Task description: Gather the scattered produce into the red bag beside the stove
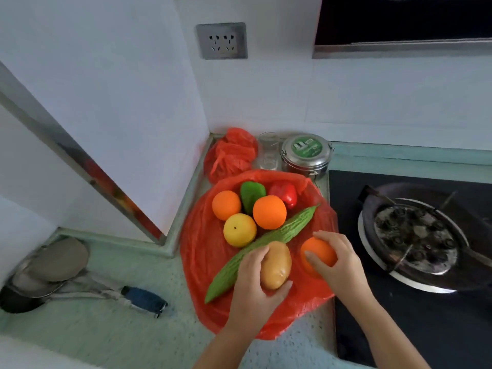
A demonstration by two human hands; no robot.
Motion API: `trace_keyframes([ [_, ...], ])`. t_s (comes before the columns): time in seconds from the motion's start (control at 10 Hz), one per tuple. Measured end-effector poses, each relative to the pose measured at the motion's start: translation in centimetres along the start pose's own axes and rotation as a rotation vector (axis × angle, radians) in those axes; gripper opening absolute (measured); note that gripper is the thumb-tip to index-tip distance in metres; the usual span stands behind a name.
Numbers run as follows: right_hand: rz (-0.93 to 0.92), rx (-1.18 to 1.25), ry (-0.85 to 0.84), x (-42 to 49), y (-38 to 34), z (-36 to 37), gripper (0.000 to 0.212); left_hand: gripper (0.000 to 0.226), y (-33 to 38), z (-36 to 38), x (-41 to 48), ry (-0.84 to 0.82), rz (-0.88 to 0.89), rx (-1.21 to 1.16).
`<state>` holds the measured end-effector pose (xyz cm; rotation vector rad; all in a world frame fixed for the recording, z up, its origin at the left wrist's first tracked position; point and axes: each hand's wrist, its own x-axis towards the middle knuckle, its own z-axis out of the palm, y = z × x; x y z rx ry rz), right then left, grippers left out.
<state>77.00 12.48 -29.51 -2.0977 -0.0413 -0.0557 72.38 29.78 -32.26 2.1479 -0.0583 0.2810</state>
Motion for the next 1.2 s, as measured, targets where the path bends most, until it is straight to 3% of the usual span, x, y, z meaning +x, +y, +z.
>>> trace_keyframes([
  [0.2,0.029,-0.019,0.002,1.3,2.0,1.2,0.038,0.067,-2.3,2.0,0.5,-0.067,0.020,0.080],
  [0.8,0.025,-0.101,-0.062,2.6,3.8,4.0,0.048,0.068,-4.4,3.1,0.5,-0.051,0.138,0.194],
  [1.2,-0.015,-0.172,-0.015,1.9,3.1,3.1,0.050,0.066,-4.4,2.0,0.1,-0.009,0.179,0.216],
])
